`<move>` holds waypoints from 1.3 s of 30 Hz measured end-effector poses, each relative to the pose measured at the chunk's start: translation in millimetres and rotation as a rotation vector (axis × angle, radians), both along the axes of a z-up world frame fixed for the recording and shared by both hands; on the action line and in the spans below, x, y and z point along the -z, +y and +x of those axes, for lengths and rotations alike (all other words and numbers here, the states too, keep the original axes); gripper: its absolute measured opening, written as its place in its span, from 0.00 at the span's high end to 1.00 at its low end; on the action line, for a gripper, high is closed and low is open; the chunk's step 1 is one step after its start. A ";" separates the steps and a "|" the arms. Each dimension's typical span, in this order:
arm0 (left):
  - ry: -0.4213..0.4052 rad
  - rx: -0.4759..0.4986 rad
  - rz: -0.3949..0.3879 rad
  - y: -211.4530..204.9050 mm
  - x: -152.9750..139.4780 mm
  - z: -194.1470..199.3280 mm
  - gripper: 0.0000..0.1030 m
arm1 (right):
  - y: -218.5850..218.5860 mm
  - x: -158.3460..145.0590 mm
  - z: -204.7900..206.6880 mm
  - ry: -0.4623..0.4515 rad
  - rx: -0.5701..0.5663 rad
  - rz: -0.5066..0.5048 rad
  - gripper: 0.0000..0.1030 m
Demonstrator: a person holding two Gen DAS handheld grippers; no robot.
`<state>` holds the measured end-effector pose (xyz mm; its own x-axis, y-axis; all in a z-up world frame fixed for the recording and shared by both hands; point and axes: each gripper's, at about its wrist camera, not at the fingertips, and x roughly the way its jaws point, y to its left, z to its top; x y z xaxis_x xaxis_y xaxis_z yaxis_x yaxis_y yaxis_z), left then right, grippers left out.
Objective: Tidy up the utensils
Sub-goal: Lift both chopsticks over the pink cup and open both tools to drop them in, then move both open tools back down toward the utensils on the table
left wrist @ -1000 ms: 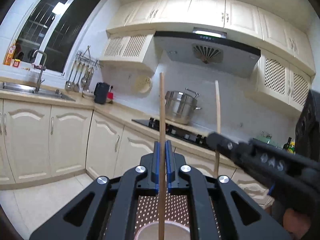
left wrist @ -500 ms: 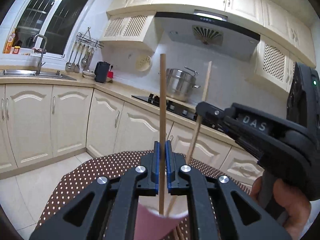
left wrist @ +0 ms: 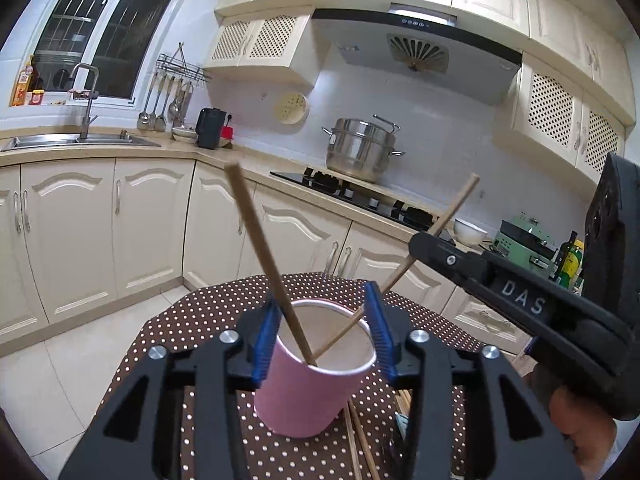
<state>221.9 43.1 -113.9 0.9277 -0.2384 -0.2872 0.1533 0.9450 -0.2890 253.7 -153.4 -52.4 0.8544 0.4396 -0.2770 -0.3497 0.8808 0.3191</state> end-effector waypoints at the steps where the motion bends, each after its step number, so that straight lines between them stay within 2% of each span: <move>1: 0.001 -0.001 -0.002 0.3 -0.7 -1.8 0.53 | 0.0 0.0 -1.9 0.003 -0.001 -0.002 0.93; 7: 0.029 0.012 -0.012 0.2 -5.3 -13.4 0.41 | -1.9 -0.9 -10.3 0.021 0.012 -0.009 0.92; 8: 0.033 0.012 -0.014 0.4 -6.5 -16.0 0.40 | -2.8 -0.5 -11.2 0.026 0.016 -0.007 0.88; 10: 0.042 0.017 -0.024 1.2 -8.1 -20.3 0.37 | -6.0 -0.2 -13.4 0.031 0.024 -0.001 0.73; 11: 0.047 0.021 -0.030 2.0 -8.9 -21.7 0.35 | -7.7 -0.2 -15.1 0.031 0.029 0.006 0.57; 12: 0.050 0.024 -0.036 2.6 -9.2 -23.1 0.34 | -9.6 -0.2 -17.4 0.028 0.033 0.013 0.53; 16: 0.038 0.018 -0.048 5.1 -12.8 -34.1 0.34 | -16.2 -3.1 -24.4 0.035 0.038 0.024 0.52; 18: 0.029 0.014 -0.052 7.3 -14.6 -42.5 0.34 | -22.0 -5.7 -28.5 0.039 0.044 0.035 0.44; 22: 0.055 0.012 -0.030 9.5 -15.8 -54.4 0.34 | -41.1 -10.5 -38.5 0.058 0.062 0.025 0.39; 25: 0.109 0.012 0.005 8.5 -12.5 -60.7 0.34 | -66.7 -9.0 -47.4 0.092 0.096 0.006 0.37; 31: 0.232 0.069 0.005 -3.5 2.5 -56.9 0.34 | -105.8 8.6 -56.3 0.172 0.149 -0.050 0.36; 34: 0.290 0.105 0.050 -15.7 12.4 -51.9 0.34 | -117.0 23.1 -59.5 0.225 0.146 -0.077 0.36; 39: 0.469 0.180 0.150 -38.4 40.1 -32.8 0.34 | -128.3 47.6 -61.0 0.334 0.097 -0.126 0.36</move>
<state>189.0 4.7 -154.0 0.6391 -0.3065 -0.7055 0.2039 0.9519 -0.2288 192.8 -281.7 -100.1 0.7436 0.3057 -0.5946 -0.1576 0.9444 0.2885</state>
